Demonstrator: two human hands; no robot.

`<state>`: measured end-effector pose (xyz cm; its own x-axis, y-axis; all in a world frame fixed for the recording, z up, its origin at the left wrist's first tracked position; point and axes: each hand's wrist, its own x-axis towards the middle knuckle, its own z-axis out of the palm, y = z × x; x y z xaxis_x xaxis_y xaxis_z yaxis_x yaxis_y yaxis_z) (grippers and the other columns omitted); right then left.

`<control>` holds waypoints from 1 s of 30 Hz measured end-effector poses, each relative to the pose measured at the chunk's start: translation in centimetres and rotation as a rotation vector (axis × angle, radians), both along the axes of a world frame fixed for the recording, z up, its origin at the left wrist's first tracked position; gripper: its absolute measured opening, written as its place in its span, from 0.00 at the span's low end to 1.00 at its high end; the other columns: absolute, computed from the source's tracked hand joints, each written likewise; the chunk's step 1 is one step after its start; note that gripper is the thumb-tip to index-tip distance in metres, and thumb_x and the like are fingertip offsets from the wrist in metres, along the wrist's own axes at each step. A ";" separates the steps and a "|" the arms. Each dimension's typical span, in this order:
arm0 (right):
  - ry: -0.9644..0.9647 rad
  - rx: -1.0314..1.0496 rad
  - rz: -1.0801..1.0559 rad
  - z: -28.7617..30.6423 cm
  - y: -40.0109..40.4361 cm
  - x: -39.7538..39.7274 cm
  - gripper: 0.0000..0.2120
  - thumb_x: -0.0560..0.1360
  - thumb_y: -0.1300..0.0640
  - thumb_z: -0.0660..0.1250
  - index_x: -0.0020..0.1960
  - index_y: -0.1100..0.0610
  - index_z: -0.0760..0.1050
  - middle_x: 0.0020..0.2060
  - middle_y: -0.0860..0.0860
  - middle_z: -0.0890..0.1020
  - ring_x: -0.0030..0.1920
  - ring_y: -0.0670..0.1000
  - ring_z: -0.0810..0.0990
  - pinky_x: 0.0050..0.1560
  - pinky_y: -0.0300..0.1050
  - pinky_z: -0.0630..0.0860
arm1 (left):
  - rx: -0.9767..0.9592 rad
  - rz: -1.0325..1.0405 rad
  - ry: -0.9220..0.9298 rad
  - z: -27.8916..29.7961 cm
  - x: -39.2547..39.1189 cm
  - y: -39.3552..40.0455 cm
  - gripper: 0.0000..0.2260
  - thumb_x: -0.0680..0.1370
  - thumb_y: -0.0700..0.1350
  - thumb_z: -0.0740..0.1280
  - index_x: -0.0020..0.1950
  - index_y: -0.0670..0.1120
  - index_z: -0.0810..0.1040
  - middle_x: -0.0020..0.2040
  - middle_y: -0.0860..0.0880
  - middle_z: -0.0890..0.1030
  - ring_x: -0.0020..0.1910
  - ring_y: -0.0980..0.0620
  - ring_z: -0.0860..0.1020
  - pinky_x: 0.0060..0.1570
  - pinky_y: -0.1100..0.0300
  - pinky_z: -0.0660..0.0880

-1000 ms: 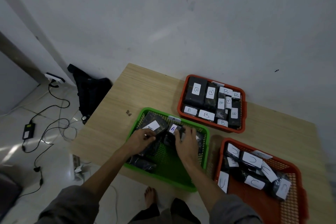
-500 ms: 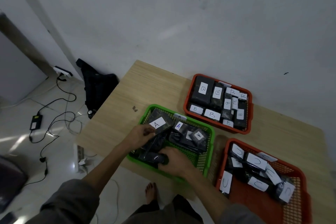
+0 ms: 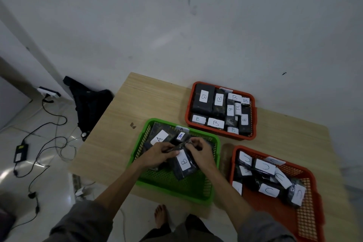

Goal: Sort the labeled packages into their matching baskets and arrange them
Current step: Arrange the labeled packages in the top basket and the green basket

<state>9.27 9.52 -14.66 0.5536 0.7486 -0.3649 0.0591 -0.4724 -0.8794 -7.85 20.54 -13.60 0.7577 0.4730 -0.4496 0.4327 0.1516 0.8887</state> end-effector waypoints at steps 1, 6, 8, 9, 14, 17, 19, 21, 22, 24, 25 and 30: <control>0.006 0.003 -0.020 0.0 -0.1 0.0 0.11 0.75 0.49 0.72 0.56 0.49 0.76 0.50 0.46 0.80 0.50 0.46 0.81 0.48 0.43 0.80 | -0.019 0.024 -0.005 -0.3 0.2 0.0 0.12 0.75 0.55 0.71 0.55 0.51 0.81 0.52 0.55 0.85 0.51 0.58 0.83 0.42 0.65 0.79; 0.113 0.059 -0.217 0.5 -0.9 0.3 0.18 0.74 0.44 0.73 0.60 0.47 0.73 0.50 0.43 0.80 0.47 0.40 0.81 0.38 0.33 0.78 | -0.304 0.364 -0.077 -1.2 2.0 0.1 0.14 0.77 0.46 0.71 0.60 0.43 0.76 0.58 0.45 0.80 0.56 0.47 0.80 0.46 0.56 0.81; 0.208 0.063 -0.261 0.7 -1.1 0.6 0.17 0.75 0.47 0.73 0.61 0.46 0.72 0.52 0.44 0.80 0.49 0.43 0.81 0.39 0.35 0.79 | -0.362 0.464 -0.113 -1.0 3.1 0.2 0.14 0.77 0.42 0.70 0.61 0.42 0.74 0.57 0.44 0.79 0.55 0.46 0.81 0.45 0.56 0.82; 0.238 0.067 -0.262 0.8 -1.2 0.8 0.17 0.75 0.47 0.72 0.61 0.46 0.72 0.52 0.44 0.80 0.49 0.43 0.82 0.38 0.35 0.79 | -0.363 0.473 -0.114 -0.9 3.7 0.2 0.14 0.77 0.41 0.70 0.61 0.42 0.73 0.57 0.44 0.79 0.54 0.46 0.81 0.44 0.56 0.82; 0.255 0.089 -0.305 0.7 -1.6 2.9 0.12 0.76 0.48 0.72 0.57 0.46 0.75 0.54 0.47 0.83 0.50 0.45 0.84 0.41 0.36 0.80 | -0.364 0.406 -0.101 -0.9 7.2 0.1 0.10 0.77 0.44 0.70 0.58 0.47 0.76 0.55 0.47 0.83 0.53 0.47 0.83 0.46 0.56 0.81; 0.263 0.093 -0.390 0.8 -1.9 5.2 0.09 0.75 0.47 0.73 0.54 0.44 0.77 0.50 0.47 0.85 0.47 0.46 0.86 0.46 0.42 0.83 | -0.254 0.366 -0.047 -1.0 9.8 0.0 0.09 0.78 0.46 0.70 0.57 0.50 0.78 0.53 0.51 0.84 0.49 0.55 0.83 0.42 0.62 0.80; 0.262 0.128 -0.428 0.9 -2.0 6.8 0.12 0.76 0.50 0.72 0.59 0.49 0.79 0.49 0.48 0.86 0.46 0.45 0.86 0.44 0.40 0.82 | -0.157 0.351 -0.034 -0.7 11.9 -0.1 0.07 0.78 0.46 0.69 0.56 0.52 0.80 0.50 0.54 0.84 0.45 0.59 0.83 0.38 0.66 0.79; 0.250 0.153 -0.449 1.0 -1.8 8.4 0.15 0.78 0.52 0.70 0.64 0.51 0.76 0.50 0.48 0.85 0.46 0.41 0.84 0.40 0.33 0.79 | -0.064 0.330 -0.017 -0.4 14.3 0.0 0.07 0.79 0.46 0.68 0.57 0.51 0.80 0.51 0.52 0.84 0.47 0.56 0.83 0.42 0.63 0.80; 0.238 0.150 -0.463 1.0 -1.7 9.2 0.15 0.79 0.52 0.69 0.65 0.51 0.74 0.50 0.48 0.84 0.47 0.41 0.83 0.40 0.32 0.78 | -0.025 0.316 -0.011 -0.3 15.6 0.1 0.08 0.79 0.46 0.68 0.58 0.48 0.81 0.53 0.49 0.84 0.50 0.54 0.83 0.48 0.58 0.80; 0.197 0.123 -0.495 1.0 -1.3 11.0 0.18 0.80 0.52 0.67 0.69 0.54 0.72 0.56 0.52 0.83 0.55 0.48 0.82 0.53 0.40 0.80 | 0.079 0.258 0.006 0.0 18.1 0.3 0.13 0.79 0.45 0.67 0.62 0.41 0.80 0.57 0.44 0.83 0.55 0.49 0.81 0.59 0.52 0.78; 0.160 0.099 -0.511 1.0 -1.2 12.0 0.20 0.81 0.53 0.67 0.71 0.55 0.70 0.60 0.53 0.81 0.59 0.51 0.81 0.60 0.46 0.79 | 0.142 0.221 0.028 0.1 19.3 0.3 0.15 0.80 0.45 0.67 0.64 0.39 0.79 0.59 0.44 0.82 0.57 0.48 0.81 0.62 0.53 0.76; -0.083 -0.032 -0.517 0.3 -1.1 17.7 0.17 0.82 0.54 0.64 0.69 0.59 0.72 0.61 0.56 0.80 0.61 0.56 0.79 0.63 0.51 0.76 | 0.281 0.107 0.127 -0.5 25.7 -0.2 0.17 0.82 0.45 0.63 0.68 0.39 0.75 0.64 0.43 0.79 0.64 0.45 0.76 0.66 0.51 0.72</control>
<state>27.02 8.41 -14.31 0.8758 0.3587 -0.3229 -0.1207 -0.4851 -0.8661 17.84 20.39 -14.08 0.6435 0.6655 -0.3782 0.5376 -0.0413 0.8422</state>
